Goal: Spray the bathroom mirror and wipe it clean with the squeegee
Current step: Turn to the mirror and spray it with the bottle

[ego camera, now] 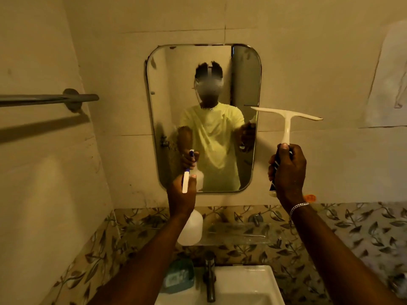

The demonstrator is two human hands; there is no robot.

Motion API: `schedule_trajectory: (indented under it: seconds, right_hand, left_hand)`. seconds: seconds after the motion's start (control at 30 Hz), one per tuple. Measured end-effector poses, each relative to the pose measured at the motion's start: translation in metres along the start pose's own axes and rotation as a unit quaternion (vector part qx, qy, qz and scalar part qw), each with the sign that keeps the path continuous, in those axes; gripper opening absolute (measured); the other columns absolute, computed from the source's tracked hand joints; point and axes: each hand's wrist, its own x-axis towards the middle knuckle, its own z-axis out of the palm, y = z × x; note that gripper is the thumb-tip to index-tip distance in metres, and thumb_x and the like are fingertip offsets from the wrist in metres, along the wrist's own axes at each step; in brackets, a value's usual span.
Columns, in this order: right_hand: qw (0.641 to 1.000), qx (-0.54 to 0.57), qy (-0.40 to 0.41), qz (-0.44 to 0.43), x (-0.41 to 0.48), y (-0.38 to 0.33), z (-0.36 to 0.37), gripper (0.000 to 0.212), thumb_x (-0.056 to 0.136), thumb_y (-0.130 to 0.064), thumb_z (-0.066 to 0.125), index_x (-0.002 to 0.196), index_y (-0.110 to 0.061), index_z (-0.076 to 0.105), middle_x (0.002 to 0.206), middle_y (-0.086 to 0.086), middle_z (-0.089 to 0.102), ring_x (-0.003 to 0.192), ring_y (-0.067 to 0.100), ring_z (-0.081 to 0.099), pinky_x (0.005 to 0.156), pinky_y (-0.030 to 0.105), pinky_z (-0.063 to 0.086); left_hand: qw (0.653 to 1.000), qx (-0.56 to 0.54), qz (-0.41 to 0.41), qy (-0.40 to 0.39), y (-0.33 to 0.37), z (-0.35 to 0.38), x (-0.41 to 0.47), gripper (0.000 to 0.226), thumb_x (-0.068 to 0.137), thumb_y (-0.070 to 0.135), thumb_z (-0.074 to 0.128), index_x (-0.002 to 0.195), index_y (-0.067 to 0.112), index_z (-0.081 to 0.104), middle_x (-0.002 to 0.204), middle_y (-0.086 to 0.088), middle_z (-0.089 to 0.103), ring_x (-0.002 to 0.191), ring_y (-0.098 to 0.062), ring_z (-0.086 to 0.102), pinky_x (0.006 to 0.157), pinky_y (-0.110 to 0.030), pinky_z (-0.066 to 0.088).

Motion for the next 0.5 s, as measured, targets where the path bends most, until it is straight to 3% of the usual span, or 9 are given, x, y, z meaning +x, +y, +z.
schedule_trajectory:
  seconds: [0.1,0.2,0.33,0.43,0.5]
  right_hand:
    - [1.000,0.011,-0.009,0.008,-0.005,0.006,0.010,0.030,0.110,-0.034,0.045,0.107,-0.006,0.058,0.067,-0.002,0.059,0.045,0.009,0.051,0.042,0.028,0.042]
    - [1.000,0.017,-0.016,0.006,-0.007,0.009,0.018,0.030,0.110,-0.034,0.046,0.105,-0.007,0.058,0.067,-0.002,0.060,0.047,0.012,0.050,0.041,0.028,0.042]
    - [1.000,0.019,-0.018,0.005,-0.009,0.010,0.022,0.027,0.110,-0.034,0.046,0.104,-0.011,0.058,0.072,0.003,0.059,0.050,0.015,0.050,0.043,0.028,0.041]
    - [1.000,0.024,-0.016,0.009,-0.010,0.010,0.022,0.026,0.110,-0.035,0.045,0.103,-0.013,0.057,0.071,0.002,0.059,0.048,0.014,0.050,0.042,0.028,0.041]
    - [1.000,0.026,-0.015,0.010,-0.010,0.010,0.021,0.026,0.110,-0.035,0.046,0.103,-0.013,0.057,0.068,-0.002,0.059,0.046,0.011,0.050,0.041,0.028,0.040]
  left_hand:
    - [0.999,0.033,-0.020,0.023,-0.016,-0.018,0.000,0.018,0.095,0.035,0.067,0.080,0.024,0.065,0.066,0.011,0.063,0.062,0.000,0.064,0.048,-0.008,0.043]
    - [0.996,0.056,-0.054,0.031,-0.033,-0.030,-0.003,0.022,0.094,0.035,0.069,0.083,0.016,0.069,0.068,0.003,0.066,0.062,-0.007,0.062,0.052,-0.018,0.045]
    - [0.989,0.108,-0.104,0.004,-0.044,-0.038,-0.014,0.026,0.093,0.035,0.069,0.069,0.025,0.065,0.056,0.016,0.058,0.053,-0.001,0.057,0.046,-0.015,0.035]
    - [0.991,0.092,-0.095,-0.014,-0.047,-0.037,-0.020,0.030,0.093,0.030,0.070,0.064,0.028,0.062,0.054,0.014,0.059,0.050,-0.002,0.059,0.044,-0.014,0.040]
    - [0.995,0.065,-0.073,-0.025,-0.044,-0.033,-0.023,0.024,0.093,0.028,0.069,0.070,0.026,0.064,0.058,0.010,0.062,0.058,-0.001,0.063,0.046,-0.013,0.044]
